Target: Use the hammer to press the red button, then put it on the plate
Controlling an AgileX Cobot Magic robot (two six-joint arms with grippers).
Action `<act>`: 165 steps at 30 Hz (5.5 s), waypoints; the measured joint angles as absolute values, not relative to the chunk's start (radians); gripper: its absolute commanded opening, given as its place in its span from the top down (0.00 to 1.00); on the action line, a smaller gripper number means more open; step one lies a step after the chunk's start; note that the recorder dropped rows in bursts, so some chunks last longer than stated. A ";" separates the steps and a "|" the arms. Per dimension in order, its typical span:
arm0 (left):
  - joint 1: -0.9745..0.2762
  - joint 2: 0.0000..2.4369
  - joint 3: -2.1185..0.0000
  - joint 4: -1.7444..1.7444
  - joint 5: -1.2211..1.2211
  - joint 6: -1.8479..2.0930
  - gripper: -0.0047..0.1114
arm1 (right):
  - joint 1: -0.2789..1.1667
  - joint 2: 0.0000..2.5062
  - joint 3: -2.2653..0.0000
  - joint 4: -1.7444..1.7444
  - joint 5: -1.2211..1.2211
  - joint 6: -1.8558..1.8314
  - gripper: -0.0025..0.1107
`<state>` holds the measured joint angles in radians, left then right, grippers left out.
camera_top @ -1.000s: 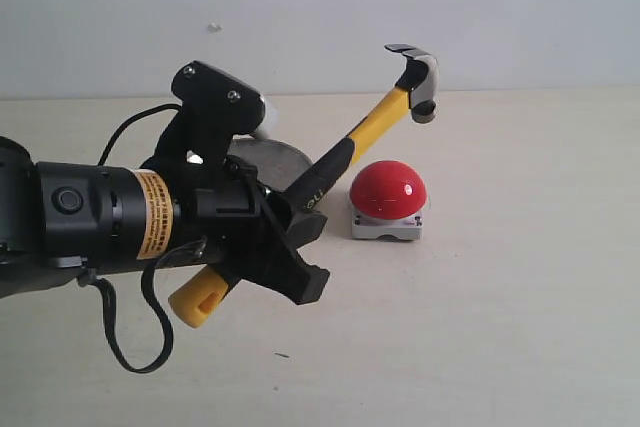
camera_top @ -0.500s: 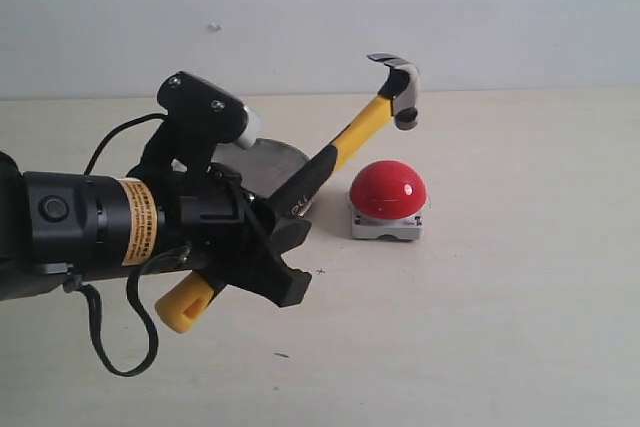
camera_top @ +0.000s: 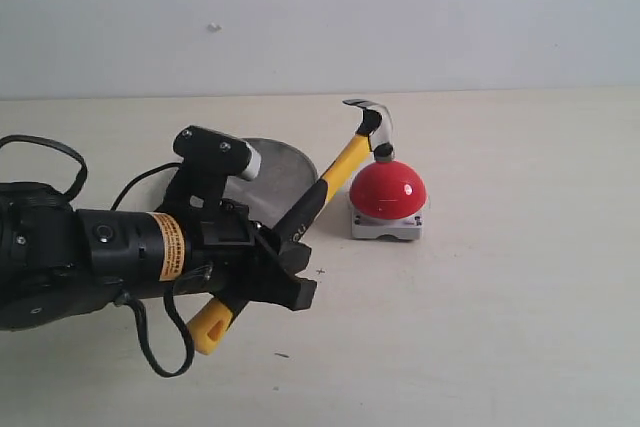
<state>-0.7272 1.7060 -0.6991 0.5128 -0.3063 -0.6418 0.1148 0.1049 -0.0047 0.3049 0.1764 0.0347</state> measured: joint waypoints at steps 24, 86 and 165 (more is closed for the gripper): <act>-0.721 1.414 -0.726 0.496 -0.298 -0.609 0.96 | 0.115 0.105 -0.005 0.305 0.178 0.035 0.98; -0.597 1.322 -0.670 0.453 0.121 -0.779 0.96 | 0.115 0.105 -0.005 0.305 0.178 0.035 0.98; -0.132 2.065 -1.016 -1.691 0.961 1.377 0.96 | 0.115 0.105 -0.005 0.311 0.178 0.035 0.98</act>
